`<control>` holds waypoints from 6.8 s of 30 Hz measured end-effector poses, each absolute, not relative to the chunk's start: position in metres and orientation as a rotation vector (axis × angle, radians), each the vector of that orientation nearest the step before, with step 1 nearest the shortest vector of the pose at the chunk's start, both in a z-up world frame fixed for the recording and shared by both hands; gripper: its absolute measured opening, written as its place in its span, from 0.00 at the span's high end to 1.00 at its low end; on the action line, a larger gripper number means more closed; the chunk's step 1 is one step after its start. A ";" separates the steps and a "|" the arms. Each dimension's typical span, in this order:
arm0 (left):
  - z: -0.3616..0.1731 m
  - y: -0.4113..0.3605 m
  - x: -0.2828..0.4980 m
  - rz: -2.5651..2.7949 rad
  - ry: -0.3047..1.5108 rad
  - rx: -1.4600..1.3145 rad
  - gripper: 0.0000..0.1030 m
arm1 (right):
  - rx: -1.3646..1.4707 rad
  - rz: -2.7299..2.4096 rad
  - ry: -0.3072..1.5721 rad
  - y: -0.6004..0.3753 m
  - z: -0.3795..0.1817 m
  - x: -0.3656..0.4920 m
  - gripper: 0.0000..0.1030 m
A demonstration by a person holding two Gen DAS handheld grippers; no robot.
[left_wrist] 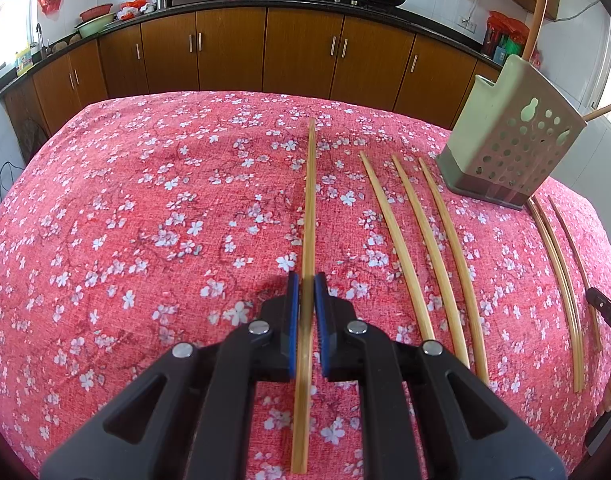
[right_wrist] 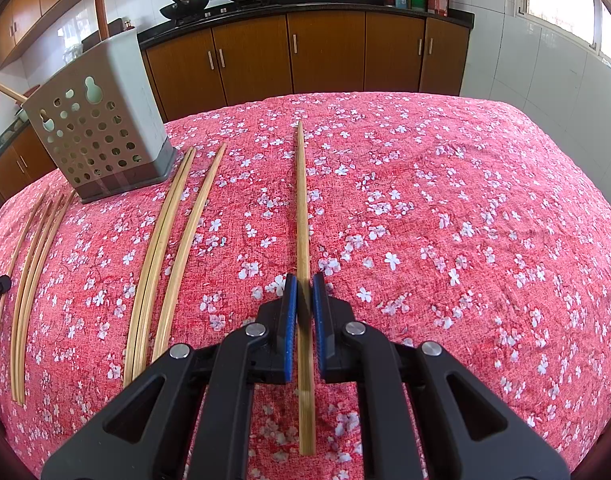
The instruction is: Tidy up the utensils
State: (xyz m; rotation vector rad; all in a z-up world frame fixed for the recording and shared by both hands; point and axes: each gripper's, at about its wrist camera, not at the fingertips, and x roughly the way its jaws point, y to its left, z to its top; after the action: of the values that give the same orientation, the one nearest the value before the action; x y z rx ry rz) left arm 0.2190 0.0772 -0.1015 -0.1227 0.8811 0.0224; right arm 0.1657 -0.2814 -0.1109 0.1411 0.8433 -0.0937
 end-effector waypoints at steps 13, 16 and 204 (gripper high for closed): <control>-0.101 0.078 0.219 0.023 0.881 -0.124 0.88 | 0.142 -0.093 0.843 -0.282 -0.111 0.166 0.91; -0.101 0.076 0.219 0.022 0.881 -0.127 0.88 | 0.142 -0.093 0.843 -0.283 -0.111 0.166 0.91; -0.098 0.081 0.229 0.085 0.880 -0.089 0.88 | 0.103 -0.081 0.843 -0.276 -0.110 0.178 0.91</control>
State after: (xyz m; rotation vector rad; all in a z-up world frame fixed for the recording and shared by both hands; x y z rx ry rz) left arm 0.2285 0.0810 -0.0975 -0.0889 0.8805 0.0846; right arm 0.1782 -0.2757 -0.1103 0.1035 0.8426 -0.0807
